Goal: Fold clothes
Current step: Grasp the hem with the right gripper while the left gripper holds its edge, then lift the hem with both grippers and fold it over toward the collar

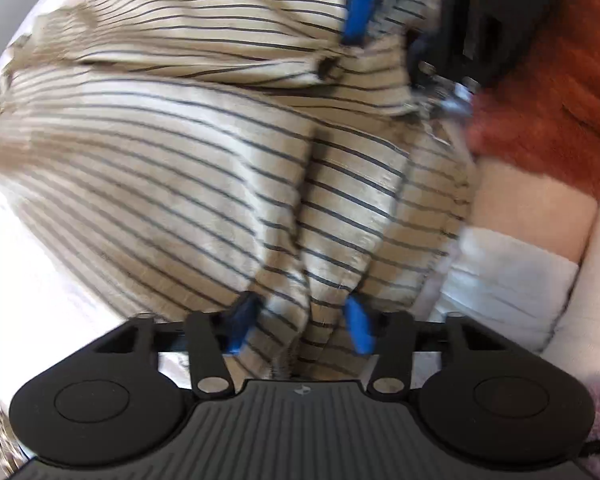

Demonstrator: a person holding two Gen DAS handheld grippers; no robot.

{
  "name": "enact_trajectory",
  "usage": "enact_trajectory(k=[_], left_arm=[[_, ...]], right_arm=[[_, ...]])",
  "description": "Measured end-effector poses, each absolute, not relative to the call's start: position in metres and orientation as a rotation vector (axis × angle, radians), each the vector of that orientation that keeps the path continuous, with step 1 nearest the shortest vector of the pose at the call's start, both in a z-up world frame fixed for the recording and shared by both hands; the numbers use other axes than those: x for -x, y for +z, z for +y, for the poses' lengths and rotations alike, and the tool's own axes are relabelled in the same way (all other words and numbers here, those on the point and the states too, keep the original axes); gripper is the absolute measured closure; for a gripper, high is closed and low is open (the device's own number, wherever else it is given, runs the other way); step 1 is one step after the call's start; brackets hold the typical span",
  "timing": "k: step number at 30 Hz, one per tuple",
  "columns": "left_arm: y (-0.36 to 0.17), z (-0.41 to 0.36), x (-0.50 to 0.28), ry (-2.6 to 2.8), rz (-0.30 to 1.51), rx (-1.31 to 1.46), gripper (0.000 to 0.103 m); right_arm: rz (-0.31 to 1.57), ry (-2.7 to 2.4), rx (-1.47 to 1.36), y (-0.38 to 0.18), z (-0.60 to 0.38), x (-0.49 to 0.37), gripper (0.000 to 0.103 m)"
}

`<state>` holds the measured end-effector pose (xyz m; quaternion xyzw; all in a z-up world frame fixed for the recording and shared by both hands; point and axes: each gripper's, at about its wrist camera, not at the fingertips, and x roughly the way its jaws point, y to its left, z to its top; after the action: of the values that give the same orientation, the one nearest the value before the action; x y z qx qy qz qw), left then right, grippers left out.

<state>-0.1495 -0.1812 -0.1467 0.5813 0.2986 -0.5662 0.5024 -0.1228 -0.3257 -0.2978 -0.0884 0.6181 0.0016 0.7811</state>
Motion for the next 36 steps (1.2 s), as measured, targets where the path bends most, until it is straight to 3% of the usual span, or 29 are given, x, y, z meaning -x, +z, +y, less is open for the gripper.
enact_trajectory(k=[2, 6, 7, 9, 10, 11, 22, 24, 25, 27, 28, 29, 36], left_arm=[[-0.145, -0.179, 0.147, -1.345, 0.723, -1.379, 0.088], [-0.143, -0.168, 0.156, -1.367, 0.680, -1.417, 0.090], [-0.140, -0.167, 0.158, -1.394, 0.691, -1.422, 0.087], [-0.134, -0.166, 0.157, -1.452, 0.722, -1.424, 0.066], [-0.130, -0.165, 0.157, -1.482, 0.737, -1.425, 0.046], [-0.128, -0.165, 0.157, -1.510, 0.748, -1.429, 0.041], [-0.142, -0.154, 0.177, -1.502, 0.677, -1.601, 0.031], [-0.141, -0.151, 0.179, -1.497, 0.662, -1.594, 0.035], [-0.138, -0.149, 0.179, -1.489, 0.657, -1.576, 0.043], [-0.131, -0.147, 0.177, -1.460, 0.650, -1.528, 0.065], [-0.127, -0.147, 0.174, -1.448, 0.658, -1.495, 0.088], [-0.122, -0.147, 0.170, -1.441, 0.670, -1.460, 0.100], [-0.089, -0.152, 0.148, -1.411, 0.763, -1.215, 0.100]], right_arm=[[1.336, 0.006, 0.228, -0.299, -0.318, 0.123, 0.053], [1.320, -0.002, 0.231, -0.295, -0.312, 0.128, 0.061], [1.317, 0.005, 0.217, -0.293, -0.312, 0.129, 0.061], [1.317, 0.033, 0.180, -0.288, -0.313, 0.129, 0.048], [1.322, 0.063, 0.152, -0.286, -0.312, 0.129, 0.032], [1.326, 0.086, 0.140, -0.284, -0.310, 0.129, 0.027], [1.453, 0.119, 0.143, -0.306, -0.284, 0.117, 0.014], [1.440, 0.110, 0.141, -0.305, -0.278, 0.120, 0.014], [1.430, 0.106, 0.133, -0.304, -0.277, 0.122, 0.014], [1.400, 0.095, 0.106, -0.302, -0.275, 0.128, 0.014], [1.387, 0.090, 0.102, -0.300, -0.272, 0.131, 0.014], [1.374, 0.086, 0.111, -0.298, -0.267, 0.134, 0.015], [1.329, 0.121, 0.163, -0.292, -0.231, 0.143, 0.013]])
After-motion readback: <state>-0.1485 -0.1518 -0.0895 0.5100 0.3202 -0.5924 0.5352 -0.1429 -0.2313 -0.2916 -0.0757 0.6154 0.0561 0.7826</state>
